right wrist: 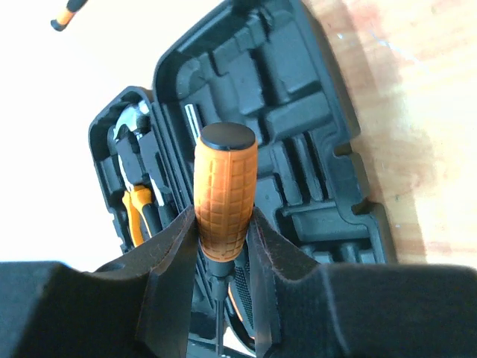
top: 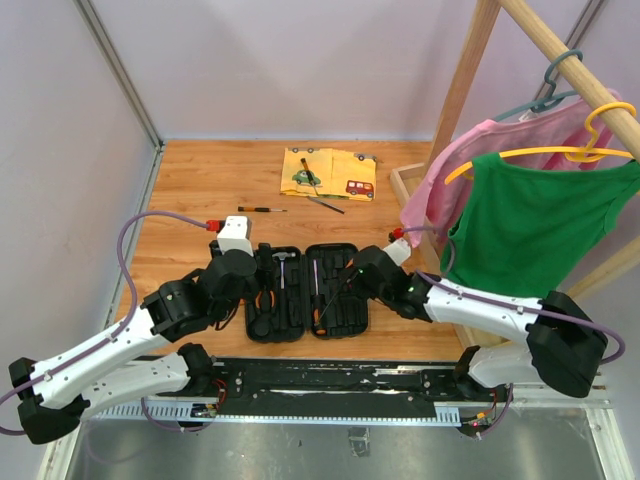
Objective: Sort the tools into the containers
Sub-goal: Pick up the screwdriver from the storage box, then place the screwdriver in the storage box.
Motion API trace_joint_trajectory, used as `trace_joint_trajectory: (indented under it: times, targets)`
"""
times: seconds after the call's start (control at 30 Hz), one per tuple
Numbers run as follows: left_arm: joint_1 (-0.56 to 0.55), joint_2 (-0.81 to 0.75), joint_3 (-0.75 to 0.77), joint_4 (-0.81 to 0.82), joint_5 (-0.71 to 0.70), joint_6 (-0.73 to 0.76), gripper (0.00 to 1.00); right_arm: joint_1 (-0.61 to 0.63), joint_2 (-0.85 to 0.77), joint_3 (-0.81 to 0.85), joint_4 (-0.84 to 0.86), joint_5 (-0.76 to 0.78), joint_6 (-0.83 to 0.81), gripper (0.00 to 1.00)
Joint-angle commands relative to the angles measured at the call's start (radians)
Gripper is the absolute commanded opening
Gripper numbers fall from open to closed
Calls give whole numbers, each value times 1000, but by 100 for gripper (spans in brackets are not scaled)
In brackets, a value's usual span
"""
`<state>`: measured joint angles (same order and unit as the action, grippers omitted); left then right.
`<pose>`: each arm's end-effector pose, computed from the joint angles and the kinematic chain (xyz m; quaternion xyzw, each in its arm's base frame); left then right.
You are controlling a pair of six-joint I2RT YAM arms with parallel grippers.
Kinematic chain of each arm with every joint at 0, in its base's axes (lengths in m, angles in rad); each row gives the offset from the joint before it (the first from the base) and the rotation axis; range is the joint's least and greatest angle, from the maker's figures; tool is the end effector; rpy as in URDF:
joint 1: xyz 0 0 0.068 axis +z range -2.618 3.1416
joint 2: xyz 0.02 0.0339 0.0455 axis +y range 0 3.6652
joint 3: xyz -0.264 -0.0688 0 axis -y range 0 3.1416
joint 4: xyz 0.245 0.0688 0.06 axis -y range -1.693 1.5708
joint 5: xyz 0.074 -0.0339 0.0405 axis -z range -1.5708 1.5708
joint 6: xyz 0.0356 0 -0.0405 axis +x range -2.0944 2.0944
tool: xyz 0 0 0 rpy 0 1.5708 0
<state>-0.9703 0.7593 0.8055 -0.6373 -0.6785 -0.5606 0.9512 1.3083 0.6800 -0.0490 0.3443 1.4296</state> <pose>0.1060 -0.1152 0.3098 0.0160 0.8466 -0.0957 0.5234 0.1658 0.2118 0.2056 0.2824 0.8457 0.3379 0.3015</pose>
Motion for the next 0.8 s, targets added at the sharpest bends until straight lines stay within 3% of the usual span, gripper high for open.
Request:
trace_joint_trajectory:
  times: [0.0, 0.13, 0.27, 0.57, 0.77]
  targets:
    - [6, 4, 0, 18, -9, 9, 74, 14, -45, 54, 43, 43, -357, 11]
    - [5, 7, 0, 16, -10, 8, 74, 5, -48, 99, 74, -56, -610, 9]
    - [6, 12, 1, 11, -15, 4, 74, -18, -27, 144, 57, -139, -735, 7]
    - [6, 14, 3, 7, -24, -1, 75, -141, 139, 267, -20, -384, -801, 10]
    - [6, 16, 3, 2, -29, -4, 74, -157, 244, 326, -32, -392, -776, 9]
